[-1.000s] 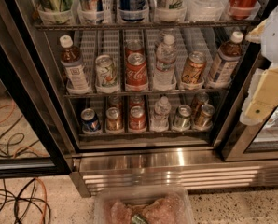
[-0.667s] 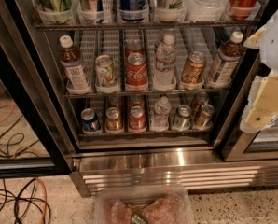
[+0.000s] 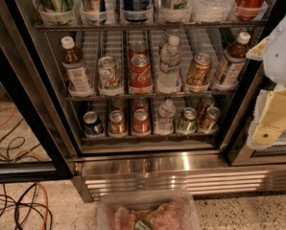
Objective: Pick orange can from middle shelf of fridge
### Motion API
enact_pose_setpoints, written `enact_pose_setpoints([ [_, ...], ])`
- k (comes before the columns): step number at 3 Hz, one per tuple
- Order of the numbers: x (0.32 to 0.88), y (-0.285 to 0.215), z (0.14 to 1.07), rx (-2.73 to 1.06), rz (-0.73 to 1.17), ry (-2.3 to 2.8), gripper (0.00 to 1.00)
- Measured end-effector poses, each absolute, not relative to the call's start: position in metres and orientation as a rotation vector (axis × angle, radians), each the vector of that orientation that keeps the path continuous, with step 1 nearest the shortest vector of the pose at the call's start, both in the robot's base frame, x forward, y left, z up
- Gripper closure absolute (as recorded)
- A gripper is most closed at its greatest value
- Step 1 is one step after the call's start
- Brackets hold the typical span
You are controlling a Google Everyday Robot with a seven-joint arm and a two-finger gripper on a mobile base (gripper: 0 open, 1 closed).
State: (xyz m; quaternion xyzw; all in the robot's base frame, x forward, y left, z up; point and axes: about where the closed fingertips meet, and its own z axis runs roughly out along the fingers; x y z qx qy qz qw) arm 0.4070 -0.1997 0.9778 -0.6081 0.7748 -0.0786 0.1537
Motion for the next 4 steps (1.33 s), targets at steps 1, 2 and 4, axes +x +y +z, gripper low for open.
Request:
enact_pose_setpoints([
  [1,0.395,-0.205,0.974,-1.767,-0.215,2.234,0.0],
  [2,0.384,-0.207,0.963,-1.807,-0.212,2.257,0.0],
  [4,0.386,-0.19,0.968,-1.843,-0.267,2.182,0.0],
])
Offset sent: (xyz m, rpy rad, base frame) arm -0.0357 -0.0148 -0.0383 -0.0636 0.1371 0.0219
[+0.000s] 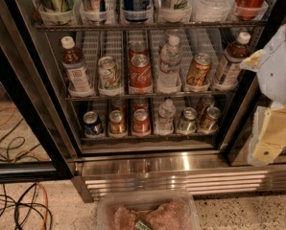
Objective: Pick orange can from middle shelf of fridge
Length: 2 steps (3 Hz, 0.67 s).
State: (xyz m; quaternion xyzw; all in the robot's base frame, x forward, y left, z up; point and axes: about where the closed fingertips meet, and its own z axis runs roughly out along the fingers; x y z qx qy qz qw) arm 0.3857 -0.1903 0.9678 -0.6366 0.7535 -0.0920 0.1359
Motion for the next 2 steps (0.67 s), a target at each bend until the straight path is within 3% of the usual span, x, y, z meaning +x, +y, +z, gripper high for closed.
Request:
enact_pose_setpoints([
  [2,0.384,-0.152,0.972,-1.905,-0.236,2.075,0.0],
])
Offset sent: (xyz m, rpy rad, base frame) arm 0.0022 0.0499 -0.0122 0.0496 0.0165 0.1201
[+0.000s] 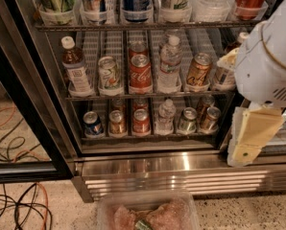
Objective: Pick orange can from middle shelf of fridge
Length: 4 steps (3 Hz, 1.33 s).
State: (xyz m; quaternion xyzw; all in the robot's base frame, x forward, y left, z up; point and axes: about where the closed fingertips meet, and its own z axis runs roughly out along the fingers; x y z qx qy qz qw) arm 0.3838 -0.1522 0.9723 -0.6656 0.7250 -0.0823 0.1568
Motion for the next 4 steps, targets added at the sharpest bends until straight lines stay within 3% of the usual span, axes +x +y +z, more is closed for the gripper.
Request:
enact_pose_setpoints([
  [4,0.381,-0.115,0.98,-1.951,-0.197,1.963,0.0],
])
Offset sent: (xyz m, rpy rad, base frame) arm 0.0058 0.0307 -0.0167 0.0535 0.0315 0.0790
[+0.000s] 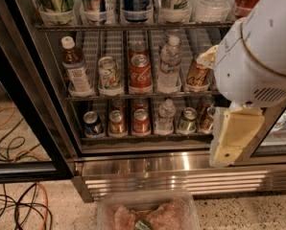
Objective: Pick orange can from middle shelf of fridge
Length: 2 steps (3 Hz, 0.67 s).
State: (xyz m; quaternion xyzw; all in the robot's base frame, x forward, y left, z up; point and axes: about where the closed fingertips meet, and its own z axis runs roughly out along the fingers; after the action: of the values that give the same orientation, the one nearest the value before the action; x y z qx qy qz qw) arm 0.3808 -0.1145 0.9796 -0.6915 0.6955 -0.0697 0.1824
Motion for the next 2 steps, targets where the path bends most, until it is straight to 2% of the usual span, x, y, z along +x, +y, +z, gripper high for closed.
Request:
enact_pose_setpoints([
  [2,0.376,-0.121,0.963,-2.025,-0.126,2.029,0.0],
])
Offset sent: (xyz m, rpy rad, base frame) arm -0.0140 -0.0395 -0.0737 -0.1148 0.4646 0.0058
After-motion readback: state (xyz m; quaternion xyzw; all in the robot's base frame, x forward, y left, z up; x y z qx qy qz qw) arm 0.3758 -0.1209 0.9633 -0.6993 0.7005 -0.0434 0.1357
